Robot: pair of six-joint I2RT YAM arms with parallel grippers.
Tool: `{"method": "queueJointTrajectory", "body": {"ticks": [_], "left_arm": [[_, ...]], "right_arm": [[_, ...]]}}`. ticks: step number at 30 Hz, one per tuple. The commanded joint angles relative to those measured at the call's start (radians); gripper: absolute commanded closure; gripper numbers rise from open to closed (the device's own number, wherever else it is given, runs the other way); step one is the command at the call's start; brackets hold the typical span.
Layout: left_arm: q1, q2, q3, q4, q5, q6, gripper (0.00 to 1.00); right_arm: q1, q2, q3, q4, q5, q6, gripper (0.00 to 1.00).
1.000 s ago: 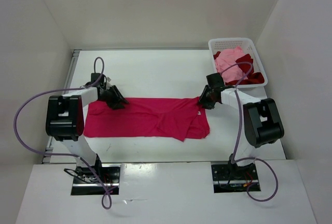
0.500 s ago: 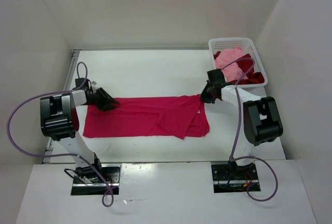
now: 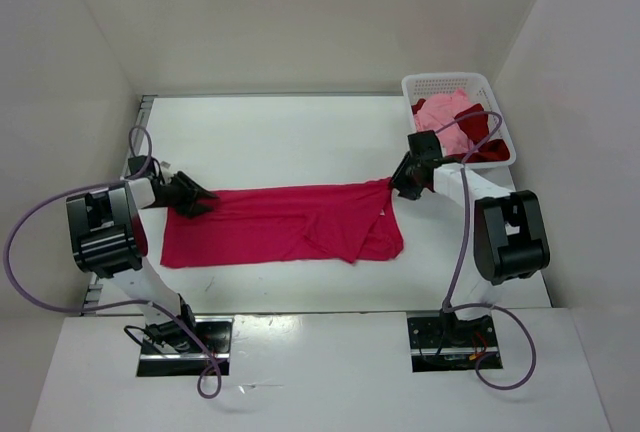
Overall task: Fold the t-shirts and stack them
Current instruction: Fold the other side of the tshirt into a rectangle, then rotate the tshirt 90 degrees
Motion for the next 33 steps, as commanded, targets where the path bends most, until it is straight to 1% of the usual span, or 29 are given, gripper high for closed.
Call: {"method": "queueJointTrajectory", "body": {"ticks": [1,3,4,5,7,8,9,10,11,12,13,14,15,16,17,19,20,21,23,24,26,27,28,29,30,31,32,33], "left_arm": [[0.010,-0.089,-0.002,-0.051,-0.038,0.053,0.46],[0.010,-0.117,0.008,-0.074,-0.038,0.064,0.46],[0.001,-0.143,0.021,-0.074,-0.038,0.064,0.46],[0.001,-0.154,0.034,-0.085,-0.038,0.073,0.43],[-0.036,-0.182,0.050,-0.110,-0.061,0.086,0.43],[-0.050,-0.182,0.063,-0.110,-0.082,0.086,0.43],[-0.065,-0.195,0.064,-0.110,-0.083,0.086,0.43],[-0.097,-0.208,0.074,-0.110,-0.096,0.095,0.43],[-0.117,-0.208,0.074,-0.110,-0.096,0.095,0.43],[-0.140,-0.217,0.085,-0.110,-0.096,0.104,0.44],[-0.166,-0.217,0.099,-0.120,-0.096,0.115,0.51],[-0.221,-0.226,0.108,-0.120,-0.105,0.115,0.56],[-0.251,-0.226,0.117,-0.131,-0.116,0.124,0.63],[-0.306,-0.240,0.126,-0.131,-0.116,0.124,0.77],[-0.331,-0.261,0.127,-0.142,-0.150,0.124,0.84],[-0.390,-0.292,0.127,-0.142,-0.185,0.124,0.91],[-0.403,-0.324,0.114,-0.142,-0.197,0.112,0.92],[-0.414,-0.337,0.114,-0.142,-0.198,0.112,0.92],[-0.427,-0.358,0.105,-0.151,-0.198,0.112,0.92],[-0.437,-0.358,0.105,-0.163,-0.198,0.112,0.92],[-0.446,-0.381,0.105,-0.174,-0.198,0.112,0.90],[-0.446,-0.390,0.096,-0.183,-0.198,0.112,0.89],[-0.446,-0.390,0.087,-0.183,-0.188,0.112,0.87],[-0.446,-0.406,0.087,-0.194,-0.188,0.112,0.85],[-0.455,-0.422,0.087,-0.194,-0.188,0.112,0.84],[-0.455,-0.432,0.078,-0.194,-0.188,0.098,0.79],[-0.455,-0.447,0.077,-0.203,-0.188,0.084,0.77],[-0.466,-0.458,0.077,-0.203,-0.188,0.075,0.74]], "right_arm": [[-0.013,-0.097,0.074,-0.037,-0.005,-0.017,0.53],[0.013,-0.143,0.074,-0.066,-0.017,-0.026,0.49],[0.027,-0.155,0.083,-0.077,-0.017,-0.026,0.49],[0.062,-0.164,0.083,-0.106,-0.017,-0.026,0.49],[0.102,-0.175,0.071,-0.116,-0.026,-0.026,0.49],[0.124,-0.175,0.062,-0.125,-0.027,-0.026,0.51],[0.174,-0.175,0.037,-0.125,-0.039,-0.014,0.58],[0.202,-0.175,0.026,-0.125,-0.051,-0.005,0.72],[0.232,-0.163,0.005,-0.111,-0.051,0.015,0.79],[0.292,-0.134,0.005,-0.097,-0.065,0.025,0.85],[0.321,-0.116,-0.007,-0.097,-0.065,0.034,0.94],[0.364,-0.080,-0.017,-0.088,-0.065,0.054,0.96],[0.378,-0.065,-0.017,-0.079,-0.065,0.064,0.96],[0.388,-0.053,-0.029,-0.070,-0.080,0.078,0.96],[0.397,-0.030,-0.029,-0.059,-0.080,0.078,0.96],[0.397,0.007,-0.017,-0.048,-0.070,0.078,0.96],[0.397,0.032,-0.002,-0.059,-0.070,0.059,0.96],[0.397,0.090,0.015,-0.069,-0.060,0.046,0.96],[0.386,0.153,0.081,-0.069,-0.060,0.016,0.96],[0.372,0.223,0.139,-0.069,-0.060,0.005,0.96],[0.354,0.298,0.213,-0.069,-0.060,-0.014,0.96],[0.336,0.340,0.317,-0.088,-0.069,-0.035,0.96],[0.325,0.433,0.383,-0.099,-0.070,-0.047,0.96],[0.316,0.485,0.464,-0.117,-0.070,-0.060,0.96],[0.306,0.542,0.679,-0.181,-0.070,-0.083,0.96],[0.297,0.667,0.816,-0.230,-0.070,-0.083,0.96],[0.297,0.729,0.965,-0.281,-0.070,-0.099,0.96],[0.297,0.786,1.273,-0.331,-0.082,-0.109,0.96]]}}
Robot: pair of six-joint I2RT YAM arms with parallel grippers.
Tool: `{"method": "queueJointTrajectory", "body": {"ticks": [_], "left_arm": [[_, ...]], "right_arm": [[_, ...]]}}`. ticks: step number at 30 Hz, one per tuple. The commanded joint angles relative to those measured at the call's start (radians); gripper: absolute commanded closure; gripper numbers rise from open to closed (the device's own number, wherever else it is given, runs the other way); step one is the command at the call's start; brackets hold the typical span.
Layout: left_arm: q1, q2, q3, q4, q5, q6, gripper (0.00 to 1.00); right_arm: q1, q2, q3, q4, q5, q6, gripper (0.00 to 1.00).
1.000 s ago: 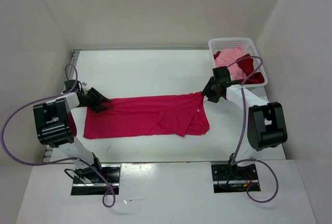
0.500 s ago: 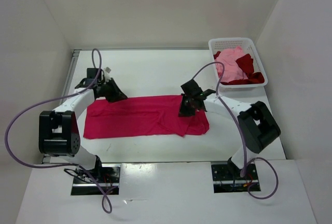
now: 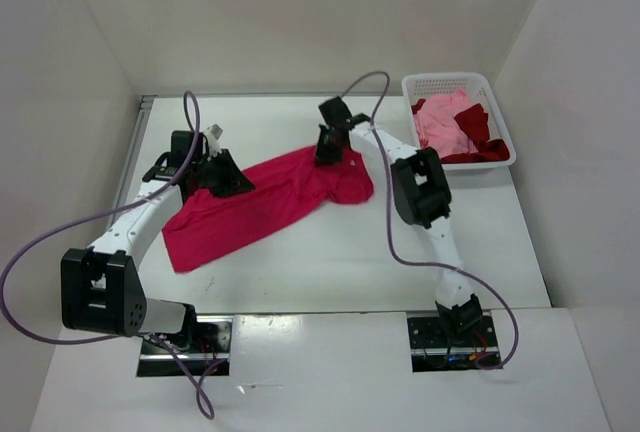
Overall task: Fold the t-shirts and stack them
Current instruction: Rotate the tshirt 90 degrees
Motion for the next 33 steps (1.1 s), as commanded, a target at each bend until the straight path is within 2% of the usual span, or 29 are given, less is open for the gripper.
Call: {"method": "queueJointTrajectory", "body": {"ticks": [1,2,4,5,6,7,9,10,11,12,13,14,15,16,17,19,21,23,25,27,28,29,33], "left_arm": [[-0.016,-0.071,-0.019,-0.018,0.000,-0.032,0.72],[-0.026,-0.081,-0.020,-0.018,0.000,-0.054,0.67],[-0.036,-0.094,-0.029,-0.027,-0.012,-0.083,0.63],[-0.047,-0.107,-0.029,-0.027,-0.021,-0.083,0.58],[-0.047,-0.117,-0.029,-0.027,-0.034,-0.092,0.56],[-0.047,-0.118,-0.029,-0.027,-0.034,-0.092,0.55],[-0.056,-0.118,-0.029,-0.037,-0.061,-0.092,0.52],[-0.056,-0.118,-0.029,-0.050,-0.070,-0.092,0.52],[-0.056,-0.118,-0.018,-0.050,-0.070,-0.092,0.52],[-0.034,-0.118,-0.018,-0.050,-0.070,-0.092,0.52],[-0.020,-0.118,-0.004,-0.050,-0.070,-0.083,0.52],[-0.004,-0.118,-0.004,-0.059,-0.070,-0.068,0.52],[0.031,-0.105,0.023,-0.059,-0.070,-0.057,0.52],[0.048,-0.105,0.037,-0.070,-0.083,-0.046,0.54],[0.066,-0.084,0.048,-0.070,-0.083,-0.037,0.58],[0.125,-0.062,0.060,-0.079,-0.083,-0.011,0.59],[0.177,-0.033,0.060,-0.093,-0.101,0.014,0.61],[0.218,-0.012,0.048,-0.105,-0.167,0.023,0.61],[0.293,-0.001,0.028,-0.059,-0.220,0.023,0.67],[0.362,0.023,0.001,-0.024,-0.233,-0.011,0.78],[0.382,0.052,0.000,0.013,-0.233,-0.020,0.93],[0.401,0.074,-0.009,0.022,-0.233,-0.031,0.98],[0.456,0.192,0.003,0.036,-0.212,-0.042,1.00]], "right_arm": [[-0.019,0.194,0.609,-0.221,0.013,-0.065,0.96],[-0.019,0.297,0.919,-0.275,-0.012,-0.065,0.92],[-0.019,0.445,1.239,-0.459,-0.025,-0.076,0.87],[-0.019,0.393,1.203,-0.460,-0.071,-0.076,0.83],[-0.019,0.321,1.110,-0.417,-0.072,-0.103,0.80],[-0.019,0.196,0.977,-0.405,-0.026,-0.123,0.71],[-0.007,0.071,0.844,-0.344,-0.007,-0.169,0.59],[0.003,-0.075,0.651,-0.299,-0.007,-0.182,0.55],[0.004,-0.157,0.526,-0.241,-0.027,-0.182,0.48],[0.004,-0.238,0.392,-0.172,-0.048,-0.182,0.46],[0.013,-0.379,0.143,-0.038,-0.082,-0.142,0.46],[0.013,-0.432,0.033,0.012,-0.111,-0.124,0.48],[0.031,-0.470,-0.059,0.049,-0.139,-0.089,0.58],[0.074,-0.519,-0.221,0.115,-0.139,-0.072,0.68],[0.103,-0.531,-0.289,0.150,-0.163,-0.058,0.85],[0.195,-0.516,-0.429,0.244,-0.211,0.002,0.93],[0.253,-0.482,-0.471,0.290,-0.233,0.040,0.93],[0.316,-0.431,-0.480,0.336,-0.224,0.076,0.85],[0.336,-0.400,-0.468,0.352,-0.239,0.086,0.85],[0.346,-0.374,-0.448,0.341,-0.239,0.074,0.91],[0.355,-0.362,-0.439,0.341,-0.228,0.062,0.94],[0.355,-0.362,-0.439,0.341,-0.228,0.062,1.00],[0.355,-0.351,-0.489,0.364,-0.219,0.074,1.00]]}}
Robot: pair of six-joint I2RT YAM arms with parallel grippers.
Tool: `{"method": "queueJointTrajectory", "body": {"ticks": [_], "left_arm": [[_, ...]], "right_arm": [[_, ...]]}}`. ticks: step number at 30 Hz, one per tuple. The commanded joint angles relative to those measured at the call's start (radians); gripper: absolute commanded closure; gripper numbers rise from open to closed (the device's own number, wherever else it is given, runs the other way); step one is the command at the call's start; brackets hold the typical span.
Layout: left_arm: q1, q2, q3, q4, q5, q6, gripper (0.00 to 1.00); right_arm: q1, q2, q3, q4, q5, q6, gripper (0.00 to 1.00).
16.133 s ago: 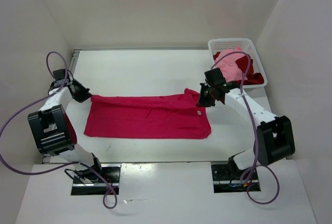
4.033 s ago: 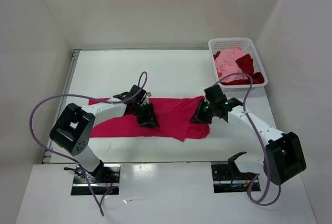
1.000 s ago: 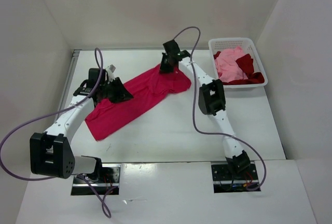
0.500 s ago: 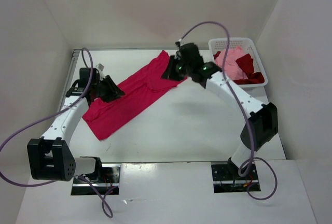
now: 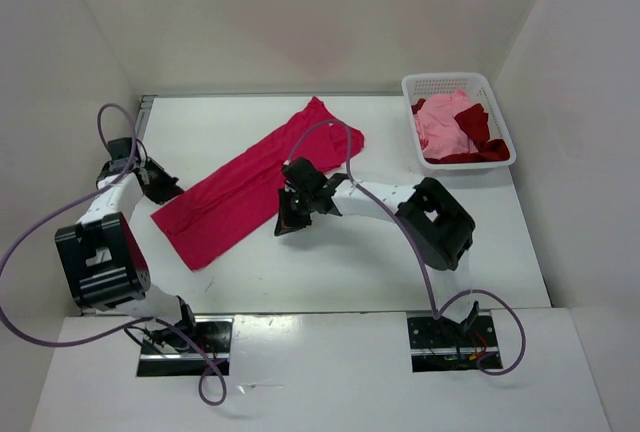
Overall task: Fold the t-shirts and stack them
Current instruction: Rotate the tshirt 90 degrees
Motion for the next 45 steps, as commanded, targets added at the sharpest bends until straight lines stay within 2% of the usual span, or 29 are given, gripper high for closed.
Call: {"method": "queueJointTrajectory", "body": {"ticks": [1,8,12,16,21,29,36,41,44,45], "left_arm": [[0.026,0.068,-0.005,0.037,0.000,-0.014,1.00],[0.035,0.138,-0.024,0.037,-0.066,-0.004,1.00],[0.035,0.169,-0.033,0.047,-0.052,0.005,1.00],[0.035,0.169,-0.080,0.047,-0.063,0.005,1.00],[0.035,0.169,-0.090,0.034,-0.053,-0.004,1.00],[0.035,-0.027,-0.201,-0.042,-0.019,0.009,1.00],[-0.014,-0.104,-0.251,-0.093,0.127,-0.028,1.00],[-0.014,-0.249,-0.231,-0.153,0.174,-0.048,1.00],[-0.014,-0.285,-0.185,-0.138,0.184,-0.070,0.95],[-0.014,-0.285,-0.174,-0.127,0.184,-0.070,0.90]], "right_arm": [[0.004,-0.027,-0.018,0.097,0.007,0.024,1.00],[0.004,0.020,-0.005,0.109,0.018,0.021,0.92],[0.004,0.048,0.018,0.109,0.028,0.012,0.89],[0.004,0.092,0.086,0.098,0.028,0.012,0.72],[0.004,0.131,0.145,0.080,0.042,0.012,0.62],[-0.006,0.193,0.203,0.080,0.073,0.037,0.44],[-0.049,0.198,0.185,0.068,0.096,0.067,0.43],[-0.059,0.226,0.198,0.079,0.105,0.098,0.43],[-0.059,0.259,0.243,0.049,0.117,0.122,0.45],[-0.059,0.278,0.243,0.049,0.117,0.123,0.48]]}}
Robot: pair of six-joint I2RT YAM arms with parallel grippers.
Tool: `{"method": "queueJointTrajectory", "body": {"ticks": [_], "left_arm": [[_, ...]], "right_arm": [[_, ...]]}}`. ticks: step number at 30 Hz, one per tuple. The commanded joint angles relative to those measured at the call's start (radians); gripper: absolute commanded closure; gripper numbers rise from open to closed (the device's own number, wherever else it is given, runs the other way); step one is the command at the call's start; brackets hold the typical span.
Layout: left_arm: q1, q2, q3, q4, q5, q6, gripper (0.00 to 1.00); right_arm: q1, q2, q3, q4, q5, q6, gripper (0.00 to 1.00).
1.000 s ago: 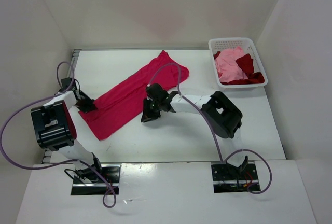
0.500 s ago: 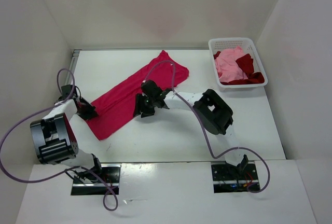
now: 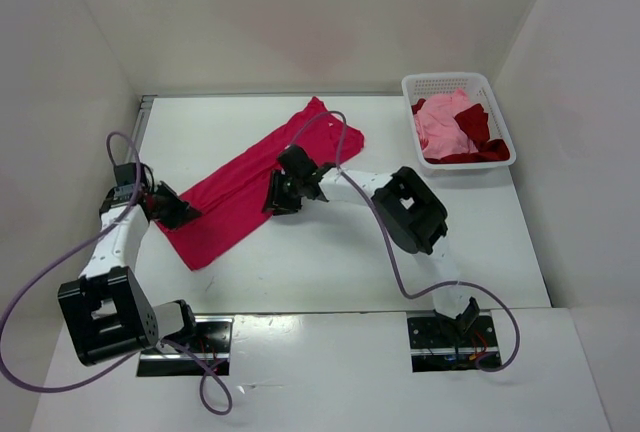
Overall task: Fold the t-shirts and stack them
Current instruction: Rotate the tshirt 90 degrees
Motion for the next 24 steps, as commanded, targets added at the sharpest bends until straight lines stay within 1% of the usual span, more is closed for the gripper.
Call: {"method": "queueJointTrajectory", "body": {"ticks": [1,3,4,6,7,8,9,10,11,12,15,16,17,18,19,20,21,22,23,24], "left_arm": [[0.002,-0.017,0.068,0.020,0.050,-0.031,0.89],[0.002,0.030,0.088,0.034,0.076,-0.031,0.87],[-0.009,0.043,0.103,0.034,0.076,-0.022,0.84],[-0.009,0.063,0.118,0.045,0.086,-0.011,0.80],[-0.021,0.072,0.131,0.045,0.086,-0.001,0.76],[-0.043,0.084,0.131,0.045,0.086,0.013,0.69],[-0.055,0.084,0.144,0.054,0.086,0.013,0.64],[-0.069,0.099,0.145,0.054,0.086,0.024,0.58],[-0.105,0.113,0.155,0.063,0.086,0.036,0.54],[-0.129,0.122,0.155,0.063,0.086,0.036,0.49],[-0.225,0.153,0.165,0.063,0.052,0.058,0.47],[-0.250,0.174,0.174,0.074,0.043,0.058,0.47],[-0.274,0.185,0.174,0.074,0.031,0.058,0.46],[-0.322,0.201,0.184,0.086,0.030,0.058,0.46],[-0.345,0.237,0.203,0.086,0.014,0.058,0.44],[-0.368,0.259,0.218,0.100,0.004,0.058,0.42],[-0.409,0.286,0.238,0.114,0.004,0.058,0.42],[-0.428,0.346,0.291,0.132,0.004,0.049,0.42],[-0.446,0.380,0.325,0.145,-0.005,0.049,0.40],[-0.478,0.415,0.361,0.155,-0.005,0.049,0.40]], "right_arm": [[-0.002,0.075,0.055,-0.013,0.057,0.032,0.58],[-0.025,0.095,0.072,-0.013,0.058,0.043,0.71],[-0.034,0.106,0.072,-0.003,0.035,0.043,0.87],[-0.064,0.095,0.052,-0.002,0.035,0.043,0.97],[-0.077,0.054,0.002,-0.002,0.035,0.026,1.00],[-0.091,0.024,-0.034,-0.002,0.045,0.013,1.00],[-0.124,-0.047,-0.119,-0.012,0.054,-0.020,1.00],[-0.147,-0.084,-0.166,-0.012,0.054,-0.043,1.00],[-0.170,-0.119,-0.210,-0.024,0.054,-0.069,1.00],[-0.221,-0.151,-0.284,-0.060,0.054,-0.133,1.00],[-0.290,-0.257,-0.371,-0.146,0.054,-0.218,1.00],[-0.327,-0.321,-0.435,-0.171,0.064,-0.247,1.00],[-0.341,-0.354,-0.462,-0.186,0.064,-0.247,1.00],[-0.354,-0.387,-0.485,-0.187,0.077,-0.247,0.98],[-0.376,-0.421,-0.528,-0.196,0.077,-0.237,0.96],[-0.385,-0.481,-0.543,-0.196,0.077,-0.237,0.88],[-0.385,-0.504,-0.553,-0.196,0.065,-0.223,0.80],[-0.385,-0.523,-0.553,-0.208,0.065,-0.223,0.70],[-0.385,-0.552,-0.553,-0.217,0.065,-0.223,0.58],[-0.385,-0.564,-0.541,-0.217,0.065,-0.223,0.56]]}}
